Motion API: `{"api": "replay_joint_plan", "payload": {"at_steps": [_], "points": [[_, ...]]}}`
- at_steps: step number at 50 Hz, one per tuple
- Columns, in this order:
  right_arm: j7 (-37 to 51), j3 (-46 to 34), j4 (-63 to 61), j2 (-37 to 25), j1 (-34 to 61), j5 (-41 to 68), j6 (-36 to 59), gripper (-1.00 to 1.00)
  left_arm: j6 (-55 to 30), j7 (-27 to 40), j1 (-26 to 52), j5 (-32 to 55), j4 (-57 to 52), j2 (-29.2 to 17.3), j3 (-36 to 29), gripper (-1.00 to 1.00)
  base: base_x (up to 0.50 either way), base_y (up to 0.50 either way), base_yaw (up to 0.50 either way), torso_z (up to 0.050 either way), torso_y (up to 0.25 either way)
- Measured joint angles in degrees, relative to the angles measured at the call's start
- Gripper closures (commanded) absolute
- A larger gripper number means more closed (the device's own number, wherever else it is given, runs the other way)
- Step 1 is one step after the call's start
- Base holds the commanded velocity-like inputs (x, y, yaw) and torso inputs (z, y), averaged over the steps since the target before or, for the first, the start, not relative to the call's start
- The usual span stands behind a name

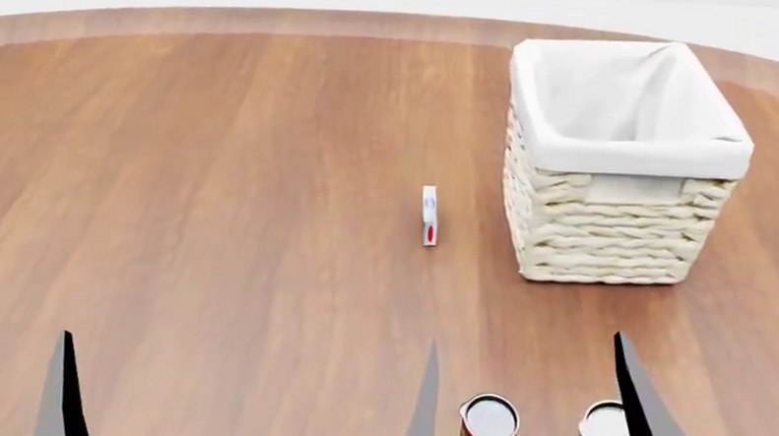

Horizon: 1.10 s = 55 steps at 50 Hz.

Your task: Pick up the alphabet soup and the cream cheese box, and put them in the basket.

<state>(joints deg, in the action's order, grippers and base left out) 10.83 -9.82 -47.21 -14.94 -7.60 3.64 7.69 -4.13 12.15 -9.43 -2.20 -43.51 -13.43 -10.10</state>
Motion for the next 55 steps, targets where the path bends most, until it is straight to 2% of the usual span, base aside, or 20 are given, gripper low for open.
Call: {"api": "replay_joint_plan", "payload": {"at_steps": [55], "points": [[2.04,-1.74,0.61,-2.0,0.71,1.0,-0.73,-1.0,1.08,2.03,0.54,-0.01,1.05,-1.48,-1.36,-1.0,0.26,0.0,0.0,0.0,0.0]]}}
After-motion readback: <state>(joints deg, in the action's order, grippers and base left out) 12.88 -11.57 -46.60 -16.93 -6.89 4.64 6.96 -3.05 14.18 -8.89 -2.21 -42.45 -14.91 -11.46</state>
